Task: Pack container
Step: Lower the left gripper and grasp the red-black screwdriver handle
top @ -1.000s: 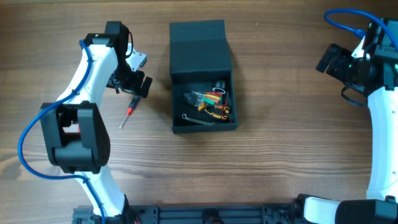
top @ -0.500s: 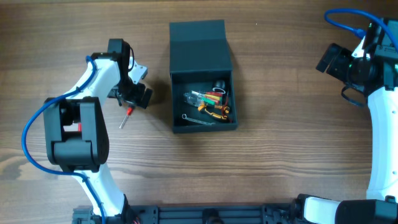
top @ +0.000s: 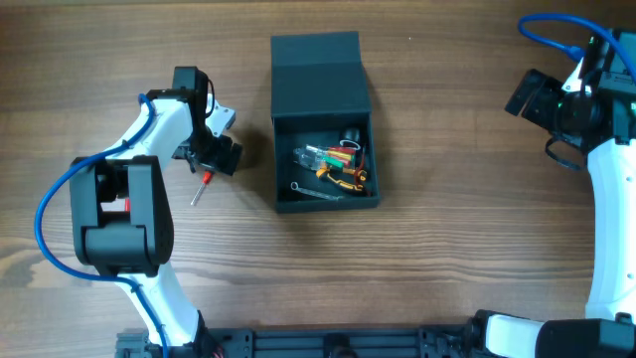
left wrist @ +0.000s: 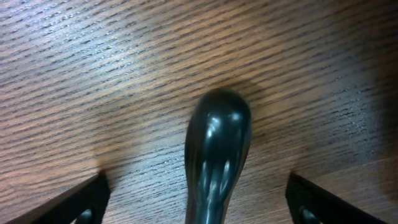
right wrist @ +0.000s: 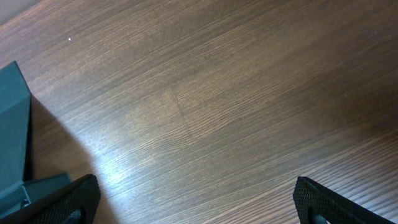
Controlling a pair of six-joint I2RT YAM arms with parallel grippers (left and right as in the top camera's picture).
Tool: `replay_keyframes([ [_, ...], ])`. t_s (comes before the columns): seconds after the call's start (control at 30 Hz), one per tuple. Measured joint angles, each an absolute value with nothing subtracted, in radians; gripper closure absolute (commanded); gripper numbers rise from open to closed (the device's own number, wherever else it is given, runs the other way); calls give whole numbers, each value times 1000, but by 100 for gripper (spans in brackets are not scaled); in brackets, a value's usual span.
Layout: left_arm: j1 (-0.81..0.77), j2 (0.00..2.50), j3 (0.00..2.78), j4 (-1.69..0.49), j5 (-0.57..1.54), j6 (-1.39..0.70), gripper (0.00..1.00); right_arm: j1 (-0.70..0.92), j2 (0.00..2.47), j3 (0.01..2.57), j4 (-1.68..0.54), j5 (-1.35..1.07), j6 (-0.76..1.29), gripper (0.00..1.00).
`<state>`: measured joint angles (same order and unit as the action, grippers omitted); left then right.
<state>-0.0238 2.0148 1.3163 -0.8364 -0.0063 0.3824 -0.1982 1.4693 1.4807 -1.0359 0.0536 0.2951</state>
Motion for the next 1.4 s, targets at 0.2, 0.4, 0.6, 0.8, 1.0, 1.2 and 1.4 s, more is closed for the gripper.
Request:
replay_keyframes([
  [0.2, -24, 2015, 1316, -836, -6, 363, 44, -198, 1469, 1481, -1036, 54, 295, 0],
  [0.4, -24, 2015, 1316, -837, -3, 360, 61, -198, 1469, 1481, -1036, 54, 295, 0],
  [0.6, -23, 2015, 1316, -837, -2, 358, 75, -198, 1469, 1481, -1036, 54, 295, 0],
  [0.8, -23, 2014, 1316, -840, 2, 355, 96, -198, 1469, 1481, -1036, 54, 295, 0],
  [1.0, -23, 2010, 1316, -842, 7, 324, 96, -198, 1469, 1481, -1036, 54, 295, 0],
  [1.2, -24, 2000, 1314, -883, 17, 247, 96, -198, 1469, 1481, -1036, 54, 295, 0],
  [1.4, -62, 1910, 1403, -1053, 64, 221, 96, -198, 1469, 1481, -1036, 54, 295, 0],
])
